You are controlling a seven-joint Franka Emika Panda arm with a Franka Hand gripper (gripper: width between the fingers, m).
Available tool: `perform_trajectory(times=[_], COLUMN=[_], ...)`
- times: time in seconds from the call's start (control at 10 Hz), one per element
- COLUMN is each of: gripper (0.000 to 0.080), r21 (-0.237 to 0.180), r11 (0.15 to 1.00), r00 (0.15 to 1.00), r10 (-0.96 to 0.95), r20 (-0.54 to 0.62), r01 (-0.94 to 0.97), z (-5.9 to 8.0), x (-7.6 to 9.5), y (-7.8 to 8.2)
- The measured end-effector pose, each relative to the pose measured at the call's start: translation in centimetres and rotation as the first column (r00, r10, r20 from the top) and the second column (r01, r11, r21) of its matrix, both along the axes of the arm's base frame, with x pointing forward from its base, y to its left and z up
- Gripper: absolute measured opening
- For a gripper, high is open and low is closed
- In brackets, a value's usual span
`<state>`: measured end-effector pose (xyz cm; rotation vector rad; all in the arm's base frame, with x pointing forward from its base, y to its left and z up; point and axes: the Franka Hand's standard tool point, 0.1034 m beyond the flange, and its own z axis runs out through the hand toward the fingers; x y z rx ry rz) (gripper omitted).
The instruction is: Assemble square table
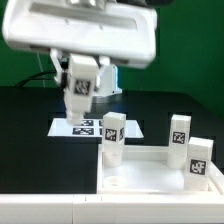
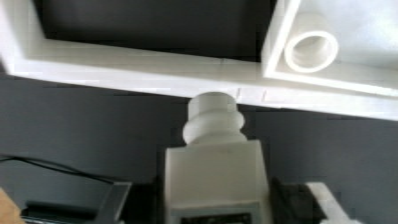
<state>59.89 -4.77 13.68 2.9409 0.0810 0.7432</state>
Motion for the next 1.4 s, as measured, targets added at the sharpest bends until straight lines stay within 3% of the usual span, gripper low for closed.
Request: perform_trajectory(times=[0.1,0.2,0.6,0.7,0.8,1.1,1.3,1.4], gripper=[0.0278,0.0278,0.0278,0.0278,0.0278,0.0278,0.0278,0.0278], r21=[0.039,0.048,0.043,0.017,0.039,0.111,0.175,0.155], r11=[0.999,0.999,0.998,1.0,0.999,0.993,0.978,0.984], r00=[1.0,1.0,0.999,1.0,0.999,0.999,0.994,0.996], r10=[-0.025,-0.023,-0.034,-0.006,-0.029,-0.049,-0.113,-0.09], r20=[-0.008,-0.006,-0.013,-0.025,-0.032,-0.003,-0.002,-0.001], r01=[0.026,0.023,0.035,0.007,0.03,0.049,0.112,0.089], z=[-0.6,-0.1,-0.5,-0.8,-1.3,-2.1,-2.6,-2.6], x=[0.6,1.1,0.8,0.4,0.2,1.2,1.8,1.8], y=[1.7,2.3,1.3,-0.5,-1.6,1.4,5.3,5.2])
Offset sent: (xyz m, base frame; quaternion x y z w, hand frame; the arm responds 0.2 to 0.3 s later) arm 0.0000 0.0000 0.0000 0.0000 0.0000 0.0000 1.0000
